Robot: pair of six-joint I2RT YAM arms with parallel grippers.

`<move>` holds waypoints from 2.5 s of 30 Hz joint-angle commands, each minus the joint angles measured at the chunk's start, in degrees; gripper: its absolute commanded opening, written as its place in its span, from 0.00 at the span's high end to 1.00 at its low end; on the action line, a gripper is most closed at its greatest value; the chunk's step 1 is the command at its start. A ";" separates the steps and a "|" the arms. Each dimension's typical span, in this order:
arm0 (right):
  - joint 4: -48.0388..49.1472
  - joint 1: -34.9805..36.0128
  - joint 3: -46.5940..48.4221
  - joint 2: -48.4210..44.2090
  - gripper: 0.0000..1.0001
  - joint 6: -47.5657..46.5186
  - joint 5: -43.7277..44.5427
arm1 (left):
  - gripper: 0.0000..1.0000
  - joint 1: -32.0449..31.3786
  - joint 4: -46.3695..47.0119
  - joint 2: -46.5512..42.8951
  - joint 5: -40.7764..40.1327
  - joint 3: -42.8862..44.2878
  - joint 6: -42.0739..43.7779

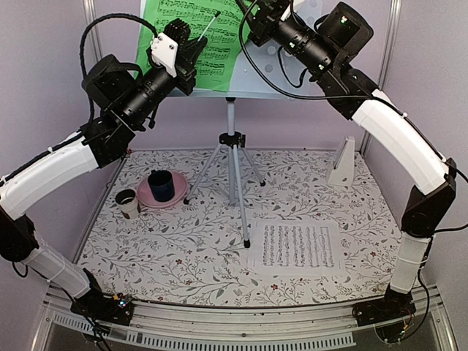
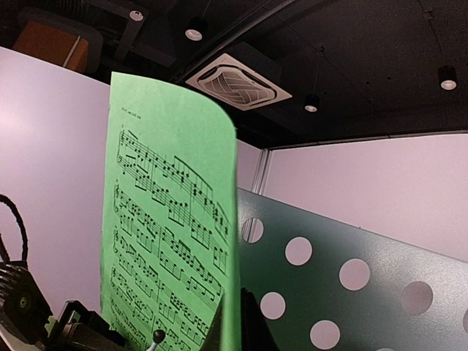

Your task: Set up the instrument practice props

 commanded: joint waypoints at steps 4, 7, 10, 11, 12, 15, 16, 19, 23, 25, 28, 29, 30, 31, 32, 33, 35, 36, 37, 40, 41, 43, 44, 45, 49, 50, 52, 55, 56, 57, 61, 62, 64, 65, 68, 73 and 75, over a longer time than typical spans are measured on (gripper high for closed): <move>1.33 -0.28 0.25 1.90 0.96 -0.74 -0.46 | 1.00 0.14 0.12 1.20 2.88 -0.59 -0.20; 1.97 -0.20 -0.25 2.02 0.96 -1.11 -0.70 | 1.00 0.14 0.24 1.38 2.64 -0.77 0.21; 2.57 -0.23 -0.21 2.44 0.95 -1.25 -1.19 | 1.00 0.12 0.29 1.55 2.70 -0.90 0.24; 2.79 -0.23 -0.16 2.59 0.95 -1.32 -1.35 | 1.00 0.19 0.28 1.60 2.72 -0.83 0.32; 2.95 -0.21 -0.12 2.71 0.95 -1.27 -1.44 | 1.00 0.17 0.22 1.58 2.69 -0.81 0.33; 3.49 -0.26 -0.18 2.82 0.94 -1.51 -1.17 | 1.00 0.17 0.02 1.17 2.56 -0.96 0.26; 3.53 -0.25 -0.18 2.82 0.94 -1.64 -1.15 | 0.96 0.20 -0.05 0.97 2.51 -1.10 0.20; 3.78 -0.27 -0.18 2.98 0.94 -1.93 -0.78 | 0.83 0.09 -0.10 0.19 2.64 -1.86 0.01; 4.21 -0.20 -0.11 3.13 0.93 -2.52 0.08 | 0.64 -0.19 -1.17 -0.98 2.97 -2.89 -0.69; 4.39 -0.21 -0.09 3.31 0.93 -2.80 0.44 | 0.55 -0.28 -1.43 -1.66 3.07 -3.82 -1.04; 4.48 -0.28 -0.04 3.42 0.93 -3.09 1.00 | 0.44 -0.68 -2.54 -2.61 3.06 -5.08 -1.40; 4.50 -0.39 -0.09 3.44 0.92 -3.09 0.99 | 0.41 -0.93 -3.00 -3.04 3.15 -5.56 -1.35; 4.57 -0.43 -0.03 3.45 0.90 -3.10 0.99 | 0.37 -1.27 -3.48 -3.56 3.14 -6.01 -1.22; 4.67 -0.53 -0.05 3.44 0.87 -3.14 1.24 | 0.35 -1.75 -3.72 -4.26 3.10 -6.72 -1.11; 4.82 -0.58 -0.05 3.43 0.85 -3.18 1.36 | 0.34 -2.26 -3.79 -5.19 2.96 -7.49 -1.08; 4.92 -0.56 -0.09 3.44 0.83 -3.25 1.47 | 0.33 -2.75 -3.83 -6.07 2.74 -8.35 -1.08; 5.17 -0.74 0.02 3.25 0.78 -3.27 1.69 | 0.33 -3.52 -4.13 -8.09 2.18 -9.91 -1.62; 5.25 -0.80 -0.01 3.14 0.74 -3.27 1.89 | 0.33 -3.71 -4.45 -9.25 1.89 -10.81 -2.63; 5.34 -0.85 0.03 3.05 0.73 -3.32 2.17 | 0.34 -3.79 -4.74 -10.42 1.73 -11.50 -3.63; 5.83 -1.05 -0.01 2.84 0.72 -3.35 2.37 | 0.38 -3.78 -4.73 -13.49 -0.51 -13.27 -6.50; 6.02 -1.14 0.11 2.83 0.72 -3.31 2.43 | 0.38 -3.78 -5.20 -14.36 -1.45 -13.53 -7.35; 6.15 -1.23 0.08 2.82 0.71 -3.22 2.37 | 0.38 -3.82 -5.96 -16.03 -3.14 -14.24 -9.27; 6.17 -1.37 0.13 2.75 0.70 -3.11 2.42 | 0.38 -3.77 -6.62 -17.08 -4.09 -14.45 -10.27; 6.18 -1.54 0.08 2.74 0.69 -3.10 2.40 | 0.38 -3.71 -7.20 -18.01 -5.30 -14.57 -11.20; 6.50 -1.88 0.08 2.82 0.63 -2.26 2.24 | 0.39 -2.80 -8.21 -20.60 -11.94 -14.74 -13.98; 6.65 -1.94 0.14 2.82 0.60 -2.16 2.31 | 0.39 -2.15 -8.57 -20.97 -13.36 -14.20 -14.76; 6.74 -1.98 0.69 2.82 0.54 -2.07 3.06 | 0.39 -0.30 -10.28 -20.74 -15.51 -12.05 -16.93; 6.86 -2.16 1.23 2.72 0.49 -2.12 4.39 | 0.33 1.97 -14.49 -18.21 -17.61 -7.15 -18.48; 6.88 -2.30 1.22 2.67 0.49 -2.13 4.56 | 0.28 2.49 -15.86 -17.09 -18.33 -5.48 -18.94; 6.78 -2.45 1.18 2.59 0.49 -2.16 4.71 | 0.23 3.02 -17.14 -15.90 -18.75 -3.64 -19.42; 6.90 -3.14 0.98 2.54 0.49 -1.75 4.86 | 0.09 5.21 -21.33 -12.23 -18.64 2.16 -22.12; 7.06 -3.37 0.96 2.78 0.50 -1.62 4.67 | 0.08 5.76 -21.80 -11.46 -18.68 3.39 -22.52; 7.39 -3.70 0.96 3.03 0.50 -1.15 4.58 | 0.08 7.01 -22.95 -10.03 -18.77 5.71 -23.32; 7.63 -3.78 0.96 3.19 0.50 -1.09 4.65 | 0.08 7.55 -23.63 -9.30 -18.39 6.92 -23.72; 8.01 -4.07 1.14 3.80 0.49 -1.04 4.48 | 0.08 9.52 -25.16 -7.22 -16.47 9.92 -24.65; 8.27 -4.16 1.31 4.40 0.48 -1.00 4.15 | 0.17 12.37 -26.03 -3.69 -13.26 13.65 -26.20; 8.29 -4.25 1.35 4.44 0.47 -0.99 4.21 | 0.27 13.08 -26.42 -2.59 -11.90 14.71 -26.55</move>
